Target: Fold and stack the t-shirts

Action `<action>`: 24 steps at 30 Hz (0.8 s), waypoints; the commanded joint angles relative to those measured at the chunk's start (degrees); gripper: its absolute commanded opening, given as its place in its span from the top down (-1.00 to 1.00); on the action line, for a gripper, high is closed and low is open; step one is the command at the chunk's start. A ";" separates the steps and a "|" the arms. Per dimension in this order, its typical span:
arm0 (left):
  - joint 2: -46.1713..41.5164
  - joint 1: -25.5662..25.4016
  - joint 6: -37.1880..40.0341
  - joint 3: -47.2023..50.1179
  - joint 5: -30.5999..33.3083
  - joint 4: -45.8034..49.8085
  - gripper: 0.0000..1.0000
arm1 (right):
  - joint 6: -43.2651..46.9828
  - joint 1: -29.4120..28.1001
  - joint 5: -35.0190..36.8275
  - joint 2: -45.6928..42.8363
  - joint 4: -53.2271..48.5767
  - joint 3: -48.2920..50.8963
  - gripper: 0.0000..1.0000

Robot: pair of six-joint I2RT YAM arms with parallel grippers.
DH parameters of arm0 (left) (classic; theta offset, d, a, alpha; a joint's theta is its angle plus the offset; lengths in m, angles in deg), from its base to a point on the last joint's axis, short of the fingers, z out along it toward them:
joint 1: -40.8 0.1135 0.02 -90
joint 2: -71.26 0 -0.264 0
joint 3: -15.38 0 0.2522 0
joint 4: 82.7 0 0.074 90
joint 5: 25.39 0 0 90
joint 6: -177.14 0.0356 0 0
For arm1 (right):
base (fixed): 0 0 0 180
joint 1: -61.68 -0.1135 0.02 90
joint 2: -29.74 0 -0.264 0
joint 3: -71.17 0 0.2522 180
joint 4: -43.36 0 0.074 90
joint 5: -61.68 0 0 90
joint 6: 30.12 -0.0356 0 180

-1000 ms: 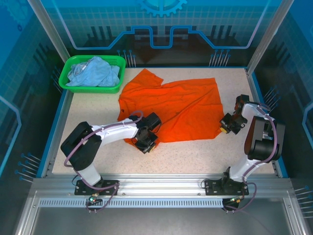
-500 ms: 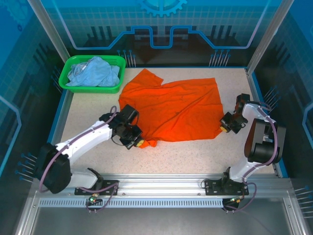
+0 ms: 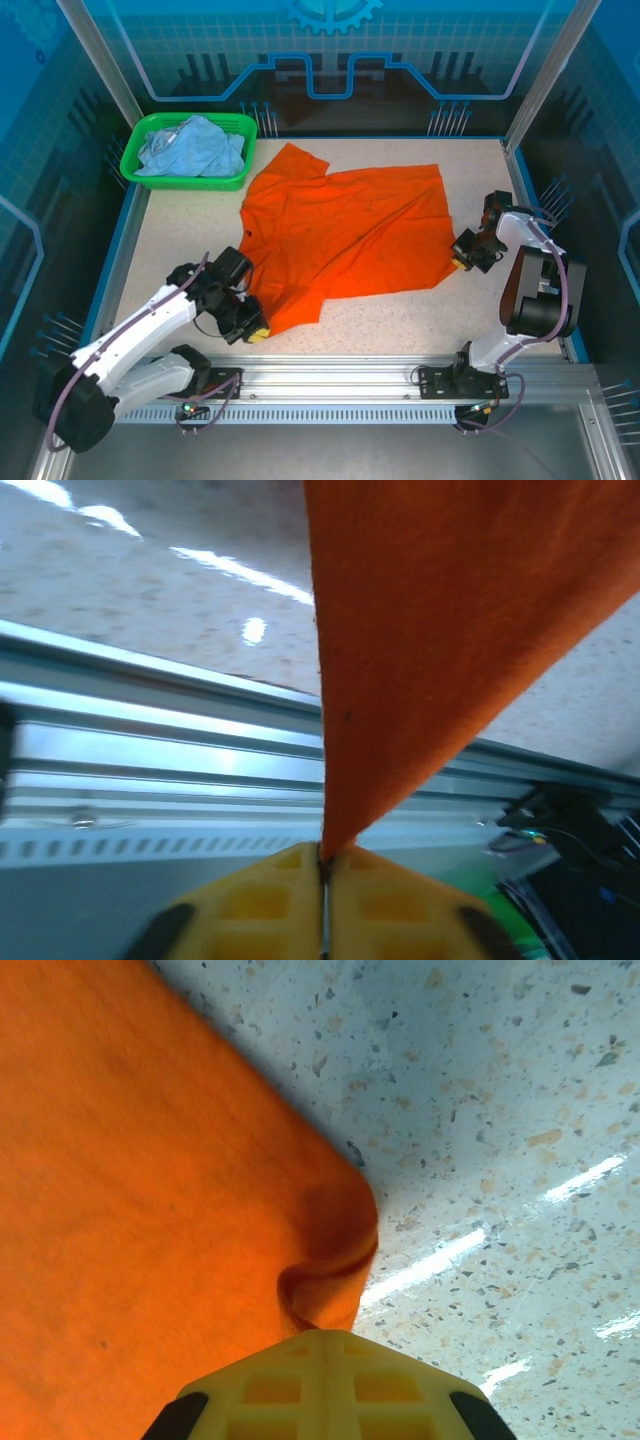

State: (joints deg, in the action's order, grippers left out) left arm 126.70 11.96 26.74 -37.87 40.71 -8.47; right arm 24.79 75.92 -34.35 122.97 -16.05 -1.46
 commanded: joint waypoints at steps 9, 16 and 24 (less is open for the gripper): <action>3.74 7.48 3.42 -11.64 18.16 5.41 -0.11 | 0.33 -0.62 -0.23 -0.69 -2.22 1.28 1.00; 29.87 8.43 14.48 -32.00 24.50 -6.93 0.15 | -0.85 0.84 1.36 -3.40 -3.75 4.07 1.00; 58.21 8.79 21.38 -50.86 32.65 -10.64 0.27 | -2.25 2.75 2.61 -3.37 -4.51 6.05 1.00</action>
State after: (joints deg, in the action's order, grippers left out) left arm 180.08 20.20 43.79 -84.60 68.32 -18.11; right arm 23.92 77.40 -32.86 121.00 -18.41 2.85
